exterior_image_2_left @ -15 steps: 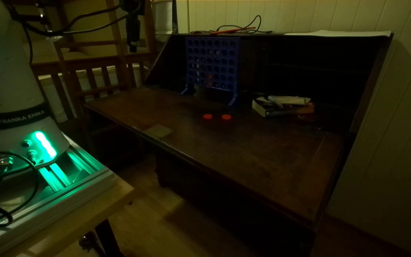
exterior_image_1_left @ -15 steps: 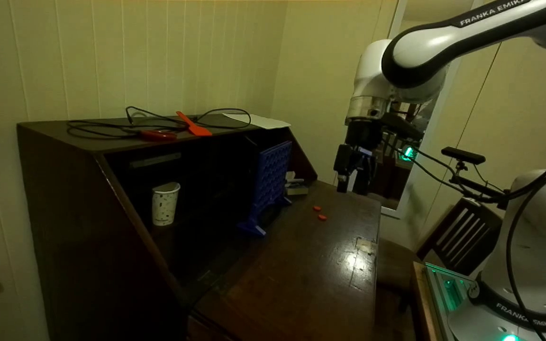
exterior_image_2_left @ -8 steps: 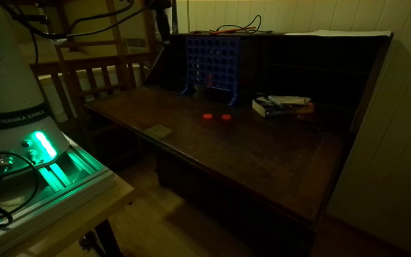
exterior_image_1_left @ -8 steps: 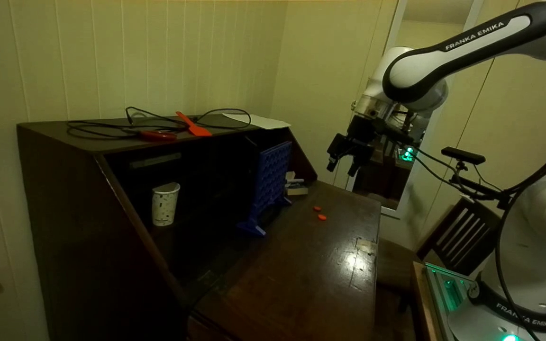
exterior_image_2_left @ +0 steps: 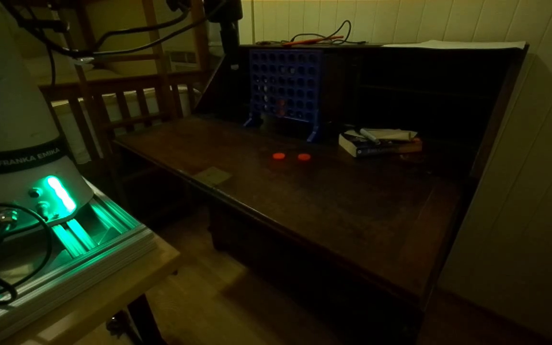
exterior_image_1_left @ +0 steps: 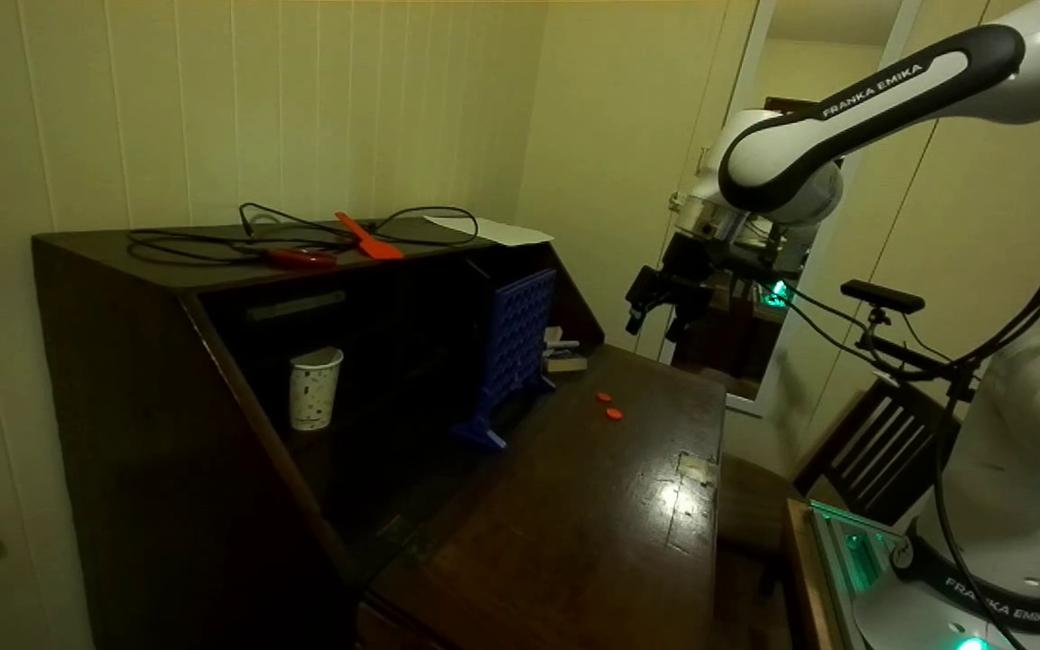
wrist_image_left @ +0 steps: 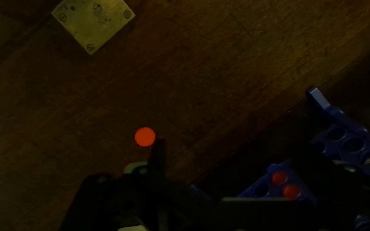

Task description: Put one orange disc in the blue board

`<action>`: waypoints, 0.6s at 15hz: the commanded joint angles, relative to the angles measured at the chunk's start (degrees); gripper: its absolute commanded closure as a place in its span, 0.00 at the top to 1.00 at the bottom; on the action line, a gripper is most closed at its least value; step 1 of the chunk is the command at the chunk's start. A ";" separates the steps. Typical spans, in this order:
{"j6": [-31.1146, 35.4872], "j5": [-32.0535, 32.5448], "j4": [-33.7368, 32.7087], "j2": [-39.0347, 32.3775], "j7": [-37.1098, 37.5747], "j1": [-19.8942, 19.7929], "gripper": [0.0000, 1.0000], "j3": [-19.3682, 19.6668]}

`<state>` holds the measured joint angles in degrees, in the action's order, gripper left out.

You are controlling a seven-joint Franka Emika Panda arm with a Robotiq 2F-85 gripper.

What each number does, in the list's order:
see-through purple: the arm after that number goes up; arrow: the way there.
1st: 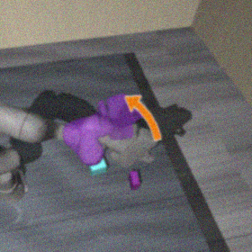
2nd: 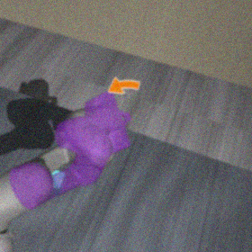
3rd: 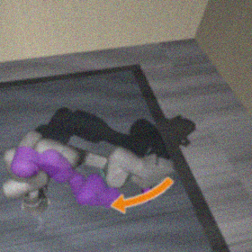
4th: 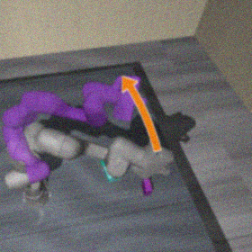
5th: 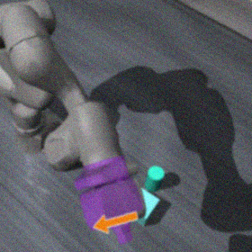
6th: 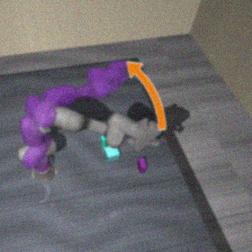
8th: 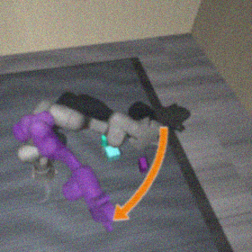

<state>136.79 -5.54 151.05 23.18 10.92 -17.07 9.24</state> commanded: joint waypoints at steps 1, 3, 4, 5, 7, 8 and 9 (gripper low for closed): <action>0.93 1.65 0.74 0.70 1.82 -0.11 1.00 -0.57; 1.76 1.47 0.16 -1.06 1.23 0.03 1.00 -0.20; 2.14 0.32 -0.40 -2.14 -2.20 1.01 1.00 1.09; 2.98 0.26 -0.79 -3.07 -4.13 1.29 1.00 1.70; 4.55 0.36 -1.45 -5.07 -9.15 1.92 1.00 3.22; 5.25 0.42 -1.90 -6.29 -11.92 2.24 1.00 4.07; 6.98 1.07 -1.98 -7.29 -13.68 2.14 1.00 4.44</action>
<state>140.60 -5.46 150.93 20.00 3.01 -15.99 11.50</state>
